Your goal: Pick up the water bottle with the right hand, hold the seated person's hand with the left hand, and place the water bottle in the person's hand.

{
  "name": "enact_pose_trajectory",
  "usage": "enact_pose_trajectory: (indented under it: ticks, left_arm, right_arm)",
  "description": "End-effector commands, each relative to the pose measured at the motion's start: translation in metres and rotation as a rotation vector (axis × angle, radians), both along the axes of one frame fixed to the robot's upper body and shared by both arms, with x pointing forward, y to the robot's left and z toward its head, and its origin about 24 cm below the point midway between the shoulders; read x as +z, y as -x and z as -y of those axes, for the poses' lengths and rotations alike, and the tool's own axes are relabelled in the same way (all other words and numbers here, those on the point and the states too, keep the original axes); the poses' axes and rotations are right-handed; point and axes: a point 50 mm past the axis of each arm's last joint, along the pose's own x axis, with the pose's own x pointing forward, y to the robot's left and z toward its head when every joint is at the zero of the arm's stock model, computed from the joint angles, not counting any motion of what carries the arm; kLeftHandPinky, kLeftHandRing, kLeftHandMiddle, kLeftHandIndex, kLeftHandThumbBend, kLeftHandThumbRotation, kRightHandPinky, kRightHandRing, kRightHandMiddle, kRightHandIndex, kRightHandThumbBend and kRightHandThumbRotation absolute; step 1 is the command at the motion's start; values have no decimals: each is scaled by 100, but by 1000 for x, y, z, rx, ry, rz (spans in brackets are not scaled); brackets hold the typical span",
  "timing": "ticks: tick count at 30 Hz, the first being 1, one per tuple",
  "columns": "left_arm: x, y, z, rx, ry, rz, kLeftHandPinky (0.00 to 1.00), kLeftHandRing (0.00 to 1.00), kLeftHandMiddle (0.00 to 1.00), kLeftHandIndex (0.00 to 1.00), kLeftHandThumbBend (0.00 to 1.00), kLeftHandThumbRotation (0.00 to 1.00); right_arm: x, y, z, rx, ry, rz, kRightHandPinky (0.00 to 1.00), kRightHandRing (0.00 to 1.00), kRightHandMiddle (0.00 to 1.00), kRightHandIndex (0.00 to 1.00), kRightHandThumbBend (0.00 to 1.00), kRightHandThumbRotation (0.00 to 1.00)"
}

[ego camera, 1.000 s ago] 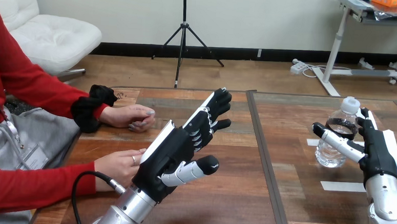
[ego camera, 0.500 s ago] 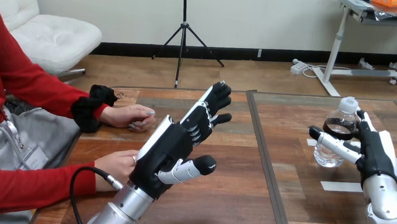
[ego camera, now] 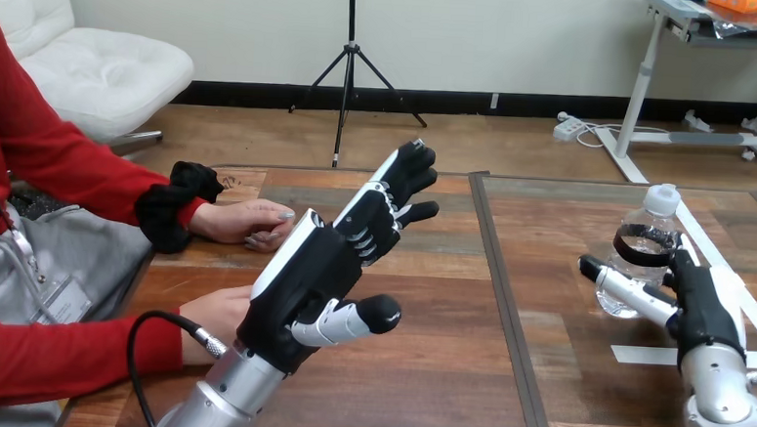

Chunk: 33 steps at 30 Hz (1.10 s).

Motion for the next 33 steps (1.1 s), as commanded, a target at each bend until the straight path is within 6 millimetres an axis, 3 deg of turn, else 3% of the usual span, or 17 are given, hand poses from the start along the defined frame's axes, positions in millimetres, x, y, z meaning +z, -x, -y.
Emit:
enact_pose_trajectory:
  ticks: [1,3,4,13,22,33]
  left_arm:
    - [11,-3,-10,27,11,66,90,97,100,99,100,70]
    - [11,-2,-11,26,15,67,90,97,100,99,100,70]
    - [11,-2,-11,26,17,68,90,97,100,99,100,69]
    - [12,-1,-17,24,30,70,90,97,100,99,100,68]
    - [12,-1,-20,16,44,70,90,97,100,98,100,68]
    - [12,-2,-20,7,46,68,90,97,99,98,100,68]
  right_arm:
    - [20,-21,-14,-11,0,82,82,88,89,93,100,34]
    - [18,-20,-14,-27,-9,89,80,86,87,91,100,30]
    - [18,-19,-15,-32,-15,94,75,81,84,88,100,23]
    - [13,-16,-19,-78,-52,118,51,63,72,73,98,4]
    - [11,-15,-22,-105,-80,139,40,52,66,66,90,0]
    - [10,-12,-23,-142,-118,172,33,42,62,61,87,0]
